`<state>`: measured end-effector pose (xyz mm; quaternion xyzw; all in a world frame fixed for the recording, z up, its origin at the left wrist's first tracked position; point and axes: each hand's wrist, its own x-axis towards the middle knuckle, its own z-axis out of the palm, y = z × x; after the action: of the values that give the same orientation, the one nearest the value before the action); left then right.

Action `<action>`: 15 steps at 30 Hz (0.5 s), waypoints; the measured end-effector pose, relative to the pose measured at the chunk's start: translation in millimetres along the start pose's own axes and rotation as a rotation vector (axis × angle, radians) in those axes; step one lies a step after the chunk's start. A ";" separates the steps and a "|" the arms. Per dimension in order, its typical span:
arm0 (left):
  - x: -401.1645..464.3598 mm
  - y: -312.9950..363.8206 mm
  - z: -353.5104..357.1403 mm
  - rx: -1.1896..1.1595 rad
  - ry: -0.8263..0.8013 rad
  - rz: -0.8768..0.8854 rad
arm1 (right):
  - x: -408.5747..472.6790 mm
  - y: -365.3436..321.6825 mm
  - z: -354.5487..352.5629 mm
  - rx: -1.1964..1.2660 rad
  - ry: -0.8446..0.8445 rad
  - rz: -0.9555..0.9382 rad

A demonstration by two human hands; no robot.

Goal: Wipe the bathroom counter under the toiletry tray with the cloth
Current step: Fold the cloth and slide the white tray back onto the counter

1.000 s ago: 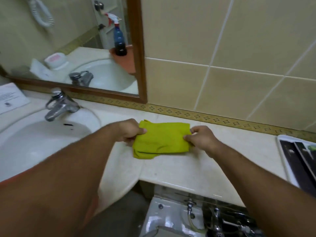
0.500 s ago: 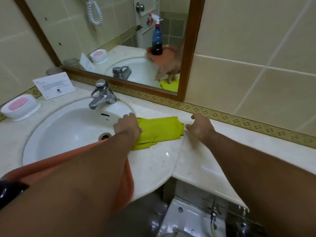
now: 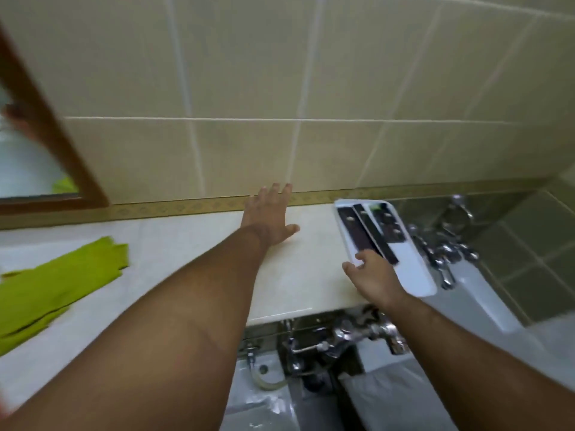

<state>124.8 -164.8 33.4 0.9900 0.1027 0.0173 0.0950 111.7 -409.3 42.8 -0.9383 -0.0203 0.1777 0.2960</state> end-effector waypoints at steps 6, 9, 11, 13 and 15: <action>90.3 96.2 44.8 -0.013 -0.139 0.016 | 18.8 95.9 -32.1 0.193 -0.033 0.401; 123.4 116.8 69.4 -0.036 -0.204 -0.110 | 32.3 115.7 -28.0 0.354 -0.079 0.517; 140.4 122.7 80.4 -0.102 -0.256 -0.179 | 38.1 120.6 -24.8 0.381 -0.099 0.534; 152.5 128.2 85.8 -0.162 -0.298 -0.211 | 45.7 126.7 -18.2 0.402 -0.115 0.540; 156.6 131.3 85.3 -0.221 -0.330 -0.236 | 46.5 128.5 -14.6 0.431 -0.104 0.540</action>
<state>308.9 -274.4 -22.8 0.9441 0.1984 -0.1452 0.2197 151.6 -516.5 -33.3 -0.8156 0.2518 0.2972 0.4279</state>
